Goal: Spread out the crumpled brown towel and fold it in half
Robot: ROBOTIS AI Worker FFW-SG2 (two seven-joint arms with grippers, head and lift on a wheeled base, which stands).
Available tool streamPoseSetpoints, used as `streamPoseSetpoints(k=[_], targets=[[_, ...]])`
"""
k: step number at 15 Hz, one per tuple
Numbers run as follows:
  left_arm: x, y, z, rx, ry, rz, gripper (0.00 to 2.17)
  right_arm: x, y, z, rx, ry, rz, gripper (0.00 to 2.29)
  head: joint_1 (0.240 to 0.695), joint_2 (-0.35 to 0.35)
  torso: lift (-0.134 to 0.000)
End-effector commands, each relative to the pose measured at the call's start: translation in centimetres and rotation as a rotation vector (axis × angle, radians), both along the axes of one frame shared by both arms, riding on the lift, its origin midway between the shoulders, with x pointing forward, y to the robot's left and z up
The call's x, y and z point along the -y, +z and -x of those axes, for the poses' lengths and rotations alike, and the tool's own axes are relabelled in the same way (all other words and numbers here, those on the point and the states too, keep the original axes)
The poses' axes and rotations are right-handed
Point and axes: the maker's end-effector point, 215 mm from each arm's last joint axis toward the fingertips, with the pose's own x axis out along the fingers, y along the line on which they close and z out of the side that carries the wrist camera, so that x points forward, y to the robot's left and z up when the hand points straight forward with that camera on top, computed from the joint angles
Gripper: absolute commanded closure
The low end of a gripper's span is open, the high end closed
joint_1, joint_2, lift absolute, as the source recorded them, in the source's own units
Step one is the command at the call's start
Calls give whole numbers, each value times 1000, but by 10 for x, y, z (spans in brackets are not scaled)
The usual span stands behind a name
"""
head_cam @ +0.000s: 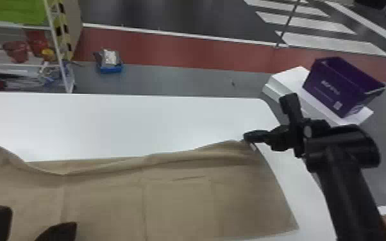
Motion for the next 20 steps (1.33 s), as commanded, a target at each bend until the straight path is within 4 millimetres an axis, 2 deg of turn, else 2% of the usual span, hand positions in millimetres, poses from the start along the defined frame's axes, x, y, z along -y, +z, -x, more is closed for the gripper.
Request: streamPoseSetpoints(k=[1,2,4,5,6,7,8,9,11,13,16,18,20], targets=[[-8,10,-7,24,24,-6,2034,10,4,3,12,-18,0,1359,695,-252,-124],[-17,14,-13,36,39,-17,2024,12,2,7,12,-20,1,1359,695,-251,-124],[-48,30,-50,106,110,-51,2013,16,-3,15,11,-27,0,1359,695,-246,-124],[-65,40,-73,157,141,-59,1858,15,-2,16,16,-24,2,1359,695,-226,-124],[-79,42,-87,172,163,-63,1659,17,-4,19,14,-29,-1,1359,695,-213,-124],[-89,47,-103,201,177,-67,1389,19,-5,20,14,-31,0,1359,695,-200,-124],[-96,61,-121,277,177,-68,822,20,-6,21,14,-31,2,1359,695,-185,-124],[-102,79,-140,374,176,-78,394,22,-7,23,10,-35,2,1359,695,-171,-124],[-119,99,-165,483,195,-107,367,22,-6,23,7,-39,-2,1359,695,-144,-124],[-138,100,-176,496,213,-116,367,18,-9,23,1,-34,1,1359,695,-129,-124],[-159,99,-183,524,171,-129,367,17,-9,23,-1,-33,5,1359,695,-97,-124],[-167,100,-184,553,119,-113,265,15,-5,19,9,-25,12,1359,695,-86,-124],[-171,92,-192,565,51,-97,228,14,-3,17,14,-23,14,1359,695,-73,-124]])
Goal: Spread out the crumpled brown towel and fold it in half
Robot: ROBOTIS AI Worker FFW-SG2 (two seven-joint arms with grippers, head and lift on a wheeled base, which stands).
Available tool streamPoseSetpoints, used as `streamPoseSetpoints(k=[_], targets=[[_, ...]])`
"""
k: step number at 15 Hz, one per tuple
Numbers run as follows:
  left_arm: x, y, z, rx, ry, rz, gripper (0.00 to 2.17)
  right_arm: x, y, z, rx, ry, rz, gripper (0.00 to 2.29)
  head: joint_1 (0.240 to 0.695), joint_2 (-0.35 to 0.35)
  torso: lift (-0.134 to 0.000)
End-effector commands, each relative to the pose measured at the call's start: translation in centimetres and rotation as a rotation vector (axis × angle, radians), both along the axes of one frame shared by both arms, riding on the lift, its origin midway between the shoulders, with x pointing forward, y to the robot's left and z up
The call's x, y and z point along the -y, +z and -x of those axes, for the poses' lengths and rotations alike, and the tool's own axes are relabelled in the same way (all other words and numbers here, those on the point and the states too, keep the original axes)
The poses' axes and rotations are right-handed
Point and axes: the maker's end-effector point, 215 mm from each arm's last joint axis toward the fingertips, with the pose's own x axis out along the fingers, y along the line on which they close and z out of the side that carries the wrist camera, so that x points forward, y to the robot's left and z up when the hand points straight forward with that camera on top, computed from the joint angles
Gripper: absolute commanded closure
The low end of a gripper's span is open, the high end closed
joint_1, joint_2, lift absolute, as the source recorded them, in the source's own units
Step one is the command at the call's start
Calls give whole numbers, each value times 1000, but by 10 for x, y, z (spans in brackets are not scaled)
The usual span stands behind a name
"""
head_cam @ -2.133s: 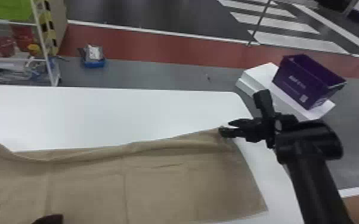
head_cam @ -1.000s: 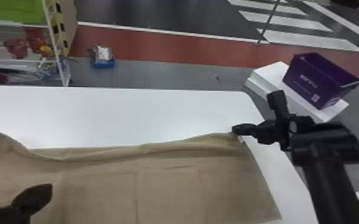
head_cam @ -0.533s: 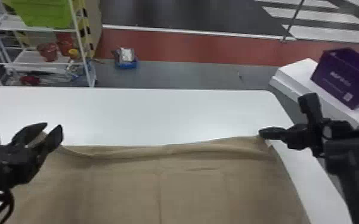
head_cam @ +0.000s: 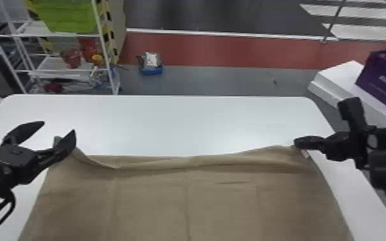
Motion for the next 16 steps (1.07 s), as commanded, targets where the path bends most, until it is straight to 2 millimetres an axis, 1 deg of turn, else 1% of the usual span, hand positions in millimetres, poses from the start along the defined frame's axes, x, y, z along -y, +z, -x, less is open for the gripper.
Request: streamPoseSetpoints(k=[1,3,4,6,9,11,12,14,16], targets=[[-12,-5,-11,26,-43,-21,238,-2,1,-1,3,4,1,1359,695,-70,-124],[-14,-14,-15,2,-98,-26,336,1,1,-1,2,3,8,1359,695,-64,-124],[-15,-19,-17,-11,-112,-31,356,4,2,-1,2,0,12,1359,695,-59,-124],[-23,-31,-17,-42,-110,-52,356,4,1,0,-1,0,15,1359,695,-58,-124],[-35,-36,-14,-58,-103,-85,356,5,0,0,-3,1,20,1359,695,-48,-124],[-49,-43,-10,-79,-85,-101,370,0,-1,0,-4,7,15,1359,695,-42,-124],[-57,-47,-9,-91,-81,-111,414,-3,-2,0,-5,11,15,1359,695,-37,-124],[-69,-50,-5,-103,-70,-116,414,-7,1,-4,1,19,18,1359,695,-15,-124],[-69,-53,-2,-114,-82,-117,414,-10,5,-8,7,26,23,1359,695,-2,-124]])
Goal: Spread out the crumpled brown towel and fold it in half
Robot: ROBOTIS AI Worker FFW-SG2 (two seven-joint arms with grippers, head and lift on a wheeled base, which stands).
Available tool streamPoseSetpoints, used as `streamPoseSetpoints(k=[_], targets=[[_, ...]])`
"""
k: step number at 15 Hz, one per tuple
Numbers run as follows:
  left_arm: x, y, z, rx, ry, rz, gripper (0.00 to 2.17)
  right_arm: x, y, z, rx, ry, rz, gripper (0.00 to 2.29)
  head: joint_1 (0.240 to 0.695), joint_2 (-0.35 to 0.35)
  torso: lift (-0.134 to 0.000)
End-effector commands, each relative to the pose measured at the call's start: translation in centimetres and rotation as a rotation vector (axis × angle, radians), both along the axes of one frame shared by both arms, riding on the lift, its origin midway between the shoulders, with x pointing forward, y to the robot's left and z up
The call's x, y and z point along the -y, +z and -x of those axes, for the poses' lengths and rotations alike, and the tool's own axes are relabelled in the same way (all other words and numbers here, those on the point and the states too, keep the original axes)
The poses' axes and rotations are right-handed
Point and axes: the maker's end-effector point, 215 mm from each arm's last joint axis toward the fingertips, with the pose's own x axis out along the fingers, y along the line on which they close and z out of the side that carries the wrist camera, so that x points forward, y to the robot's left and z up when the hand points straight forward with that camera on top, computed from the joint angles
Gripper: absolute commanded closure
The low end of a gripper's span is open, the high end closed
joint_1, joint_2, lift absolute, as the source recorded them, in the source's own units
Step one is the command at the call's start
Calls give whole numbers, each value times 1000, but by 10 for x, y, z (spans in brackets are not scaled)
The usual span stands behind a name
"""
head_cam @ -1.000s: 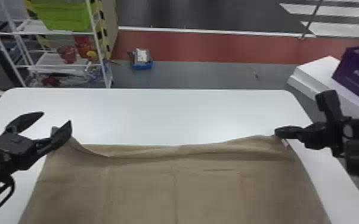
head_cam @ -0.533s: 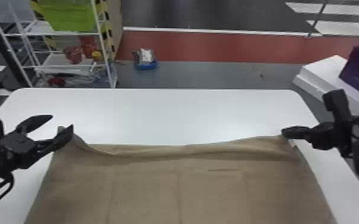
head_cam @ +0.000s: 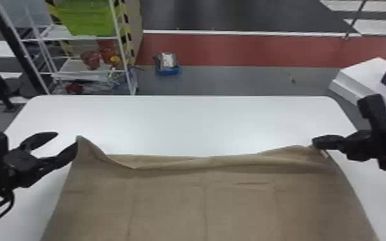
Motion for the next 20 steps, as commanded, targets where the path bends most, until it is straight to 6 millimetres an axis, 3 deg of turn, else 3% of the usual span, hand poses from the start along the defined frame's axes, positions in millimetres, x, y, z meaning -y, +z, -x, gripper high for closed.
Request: streamPoseSetpoints(k=[1,7,8,10,11,16,17,18,19,20], targets=[[-4,-4,0,-10,1,-1,414,-4,3,-3,3,7,3,1359,695,2,-124],[12,-3,-11,-8,-27,20,495,-2,3,-3,1,4,5,1359,695,5,-124],[13,-3,-11,-6,-27,25,761,0,3,-2,0,1,6,1359,695,2,-124],[13,-1,-11,0,-22,36,1524,5,3,-1,0,-5,7,1359,695,-5,-124],[11,-1,-10,-3,-20,38,1663,6,3,0,1,-7,5,1359,695,-7,-124],[10,-3,-4,-20,-31,55,1656,14,6,0,12,-15,9,1359,695,-16,-124],[9,-4,-4,-20,-17,53,1244,14,6,0,13,-13,10,1359,695,-17,-124],[10,-4,-3,-19,-22,53,613,14,5,0,12,-12,10,1359,695,-17,-124],[12,-4,-3,-21,-31,57,228,12,5,0,11,-11,9,1359,695,-17,-124],[12,-3,-2,-20,-34,59,198,13,5,0,10,-13,8,1359,695,-17,-124]])
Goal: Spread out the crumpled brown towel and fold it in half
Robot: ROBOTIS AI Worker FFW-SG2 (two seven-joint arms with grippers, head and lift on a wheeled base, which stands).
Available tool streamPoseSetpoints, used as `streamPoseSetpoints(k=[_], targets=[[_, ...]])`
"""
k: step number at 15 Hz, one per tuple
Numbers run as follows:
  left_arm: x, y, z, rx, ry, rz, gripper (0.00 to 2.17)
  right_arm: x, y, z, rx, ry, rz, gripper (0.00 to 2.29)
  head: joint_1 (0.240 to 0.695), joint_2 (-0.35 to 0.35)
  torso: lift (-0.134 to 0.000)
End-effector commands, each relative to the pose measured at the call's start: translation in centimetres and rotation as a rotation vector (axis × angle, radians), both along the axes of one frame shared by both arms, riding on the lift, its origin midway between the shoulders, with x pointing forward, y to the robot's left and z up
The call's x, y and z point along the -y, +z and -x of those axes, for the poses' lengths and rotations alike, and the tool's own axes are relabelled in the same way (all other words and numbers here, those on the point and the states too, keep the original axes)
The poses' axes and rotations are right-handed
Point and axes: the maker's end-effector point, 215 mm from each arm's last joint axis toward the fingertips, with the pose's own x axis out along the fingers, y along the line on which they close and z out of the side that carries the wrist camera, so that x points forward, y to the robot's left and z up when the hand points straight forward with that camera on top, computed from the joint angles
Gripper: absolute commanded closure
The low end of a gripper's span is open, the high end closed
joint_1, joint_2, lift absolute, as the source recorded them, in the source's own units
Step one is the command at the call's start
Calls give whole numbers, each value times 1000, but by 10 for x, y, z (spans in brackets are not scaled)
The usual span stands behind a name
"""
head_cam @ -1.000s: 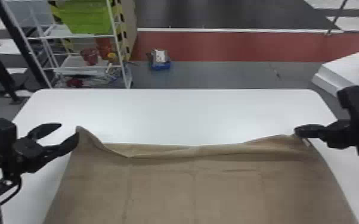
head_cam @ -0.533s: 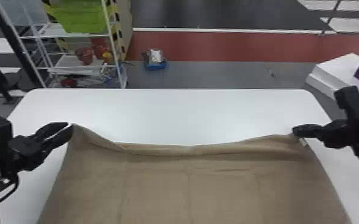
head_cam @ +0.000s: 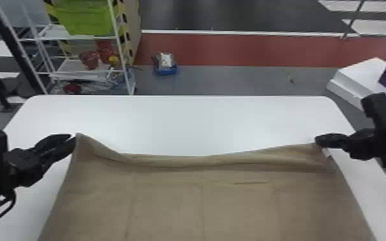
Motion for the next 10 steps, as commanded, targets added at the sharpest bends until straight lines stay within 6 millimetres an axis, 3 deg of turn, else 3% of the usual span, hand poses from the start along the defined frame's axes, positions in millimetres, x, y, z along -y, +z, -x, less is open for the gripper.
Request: streamPoseSetpoints(k=[1,10], targets=[[2,1,0,2,-12,11,198,1,0,0,-1,-3,-1,1359,695,-19,-124],[15,-11,-14,-34,-51,25,205,8,-8,8,17,-1,5,1359,695,-37,-124]])
